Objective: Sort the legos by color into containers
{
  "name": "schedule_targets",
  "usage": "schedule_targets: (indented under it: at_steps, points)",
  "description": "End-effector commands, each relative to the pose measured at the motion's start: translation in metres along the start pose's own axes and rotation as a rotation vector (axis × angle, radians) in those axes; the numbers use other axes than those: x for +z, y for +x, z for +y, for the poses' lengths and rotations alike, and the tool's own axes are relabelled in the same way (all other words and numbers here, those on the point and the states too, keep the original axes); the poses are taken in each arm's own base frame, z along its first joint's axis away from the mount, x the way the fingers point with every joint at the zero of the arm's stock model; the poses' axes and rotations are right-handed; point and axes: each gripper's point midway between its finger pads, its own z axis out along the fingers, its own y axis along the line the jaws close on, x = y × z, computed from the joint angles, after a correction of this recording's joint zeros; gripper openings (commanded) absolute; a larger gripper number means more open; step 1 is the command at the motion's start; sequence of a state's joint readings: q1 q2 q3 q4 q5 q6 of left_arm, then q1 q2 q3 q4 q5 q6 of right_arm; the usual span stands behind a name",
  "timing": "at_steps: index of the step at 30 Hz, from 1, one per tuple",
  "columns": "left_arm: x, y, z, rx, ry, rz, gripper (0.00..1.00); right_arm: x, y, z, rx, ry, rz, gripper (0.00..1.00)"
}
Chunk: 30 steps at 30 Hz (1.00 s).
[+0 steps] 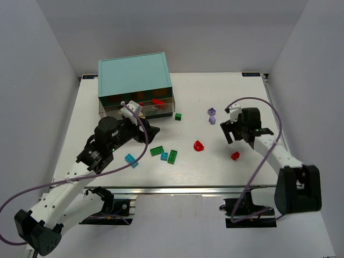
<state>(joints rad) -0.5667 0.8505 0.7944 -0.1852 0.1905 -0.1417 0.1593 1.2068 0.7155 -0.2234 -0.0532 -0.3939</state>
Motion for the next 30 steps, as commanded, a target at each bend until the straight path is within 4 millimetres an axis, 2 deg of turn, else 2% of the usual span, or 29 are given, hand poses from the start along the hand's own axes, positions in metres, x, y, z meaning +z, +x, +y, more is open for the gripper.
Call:
schedule_targets:
  at_steps: [1,8,14,18,21,22,29,30]
  points:
    - [-0.011,-0.020,-0.002,0.032,-0.002,-0.087,0.83,0.020,-0.001,-0.039,-0.007,0.119,0.072,0.89]
    - [-0.016,-0.024,-0.002,0.042,-0.010,-0.101,0.83,0.045,0.012,-0.063,-0.004,0.132,0.151,0.89]
    - [-0.017,-0.026,-0.003,0.046,-0.009,-0.106,0.84,0.056,0.015,-0.082,0.009,0.133,0.160,0.89]
    - [-0.016,-0.024,-0.002,0.047,-0.013,-0.101,0.84,0.065,0.013,-0.083,-0.001,0.098,0.170,0.84]
    - [-0.016,-0.024,-0.002,0.048,-0.013,-0.101,0.84,0.071,0.023,-0.084,0.022,0.038,0.182,0.76]
    - [-0.016,-0.025,-0.002,0.051,-0.012,-0.105,0.84,0.073,0.020,-0.084,0.021,0.027,0.180,0.74]
    - [-0.019,-0.026,-0.001,0.058,-0.022,-0.119,0.84,0.080,0.034,-0.078,0.023,-0.025,0.221,0.66]
    - [-0.020,-0.027,-0.001,0.060,-0.025,-0.122,0.84,0.080,0.034,-0.076,0.026,-0.041,0.215,0.62]
